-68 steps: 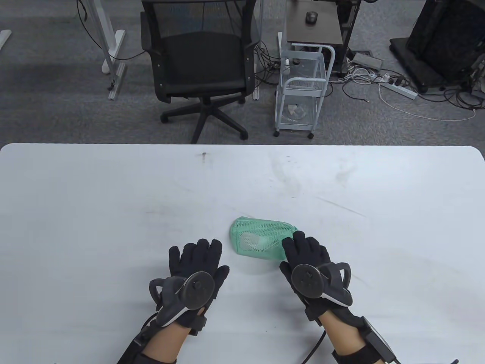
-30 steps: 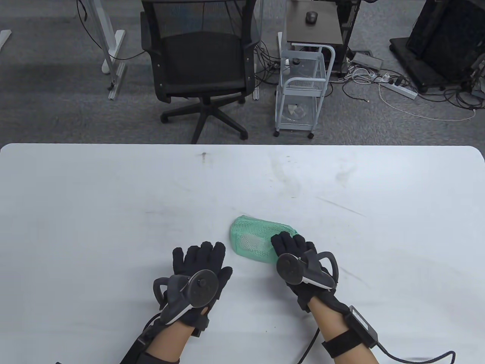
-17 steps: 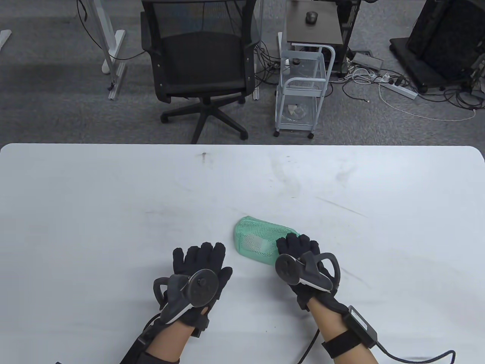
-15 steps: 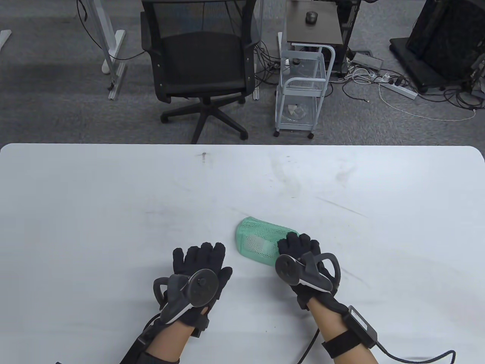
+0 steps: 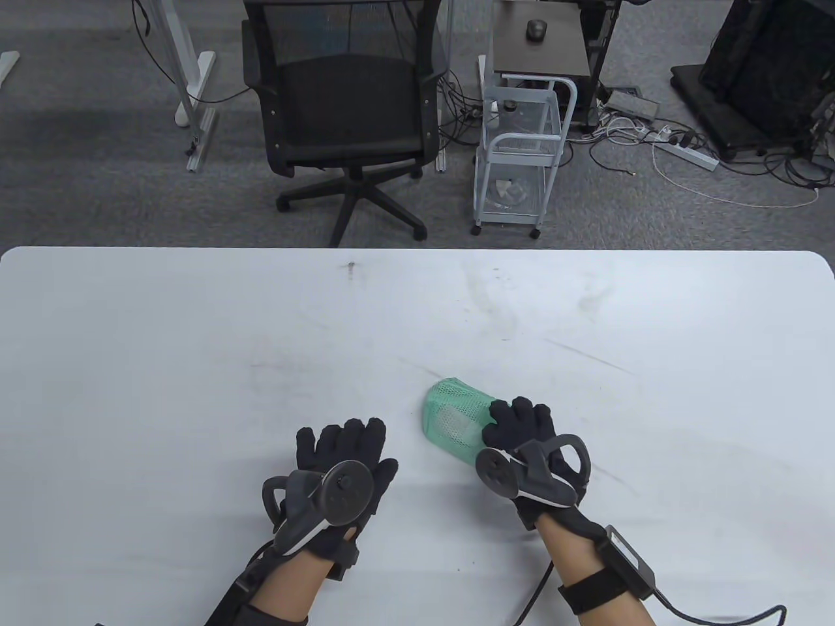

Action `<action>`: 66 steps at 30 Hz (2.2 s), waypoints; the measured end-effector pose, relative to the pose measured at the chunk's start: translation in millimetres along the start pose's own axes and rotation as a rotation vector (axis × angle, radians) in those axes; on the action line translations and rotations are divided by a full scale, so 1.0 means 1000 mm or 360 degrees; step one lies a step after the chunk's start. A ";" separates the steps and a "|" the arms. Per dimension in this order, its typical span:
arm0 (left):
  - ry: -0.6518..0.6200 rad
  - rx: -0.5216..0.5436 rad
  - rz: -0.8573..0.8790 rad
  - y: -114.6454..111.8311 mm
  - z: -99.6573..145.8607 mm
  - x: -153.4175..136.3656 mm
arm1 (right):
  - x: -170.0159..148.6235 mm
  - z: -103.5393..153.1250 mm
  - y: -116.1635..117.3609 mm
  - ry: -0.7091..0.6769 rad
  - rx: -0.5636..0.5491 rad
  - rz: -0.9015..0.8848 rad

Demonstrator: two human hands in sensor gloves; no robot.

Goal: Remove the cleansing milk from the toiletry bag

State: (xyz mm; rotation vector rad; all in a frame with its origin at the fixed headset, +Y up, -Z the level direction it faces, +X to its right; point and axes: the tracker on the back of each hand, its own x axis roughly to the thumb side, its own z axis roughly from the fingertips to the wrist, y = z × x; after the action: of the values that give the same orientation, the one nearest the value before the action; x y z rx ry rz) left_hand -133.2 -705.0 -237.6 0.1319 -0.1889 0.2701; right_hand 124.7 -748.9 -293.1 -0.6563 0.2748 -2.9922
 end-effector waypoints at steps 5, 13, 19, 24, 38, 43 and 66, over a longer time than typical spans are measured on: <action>0.0004 0.0002 0.0011 0.001 0.000 -0.002 | -0.003 0.006 -0.013 -0.0052 -0.0181 -0.0017; -0.0017 0.0006 0.0030 0.001 0.000 -0.002 | 0.001 0.016 -0.030 -0.0163 -0.0340 -0.0093; -0.0069 -0.0030 0.0048 -0.002 0.001 -0.001 | 0.008 0.023 -0.039 -0.0262 -0.0388 -0.0113; -0.0098 -0.0050 0.0055 -0.003 0.002 0.001 | 0.016 0.029 -0.046 -0.0344 -0.0439 -0.0143; -0.0123 -0.0133 0.0023 -0.009 0.001 0.004 | 0.038 0.044 -0.058 -0.0564 -0.0495 -0.0200; -0.0161 -0.0175 0.0013 -0.016 -0.001 0.004 | 0.042 0.043 -0.054 -0.0592 -0.0410 -0.0208; -0.0174 -0.0401 -0.0178 -0.047 -0.010 0.009 | 0.028 0.031 -0.041 -0.0465 0.0012 -0.0341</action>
State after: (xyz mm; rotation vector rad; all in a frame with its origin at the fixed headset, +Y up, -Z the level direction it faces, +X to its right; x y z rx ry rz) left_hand -110.3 -746.1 -250.3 -0.0927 -0.3214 0.1262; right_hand 111.7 -716.5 -246.4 -1.1754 0.1845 -3.0314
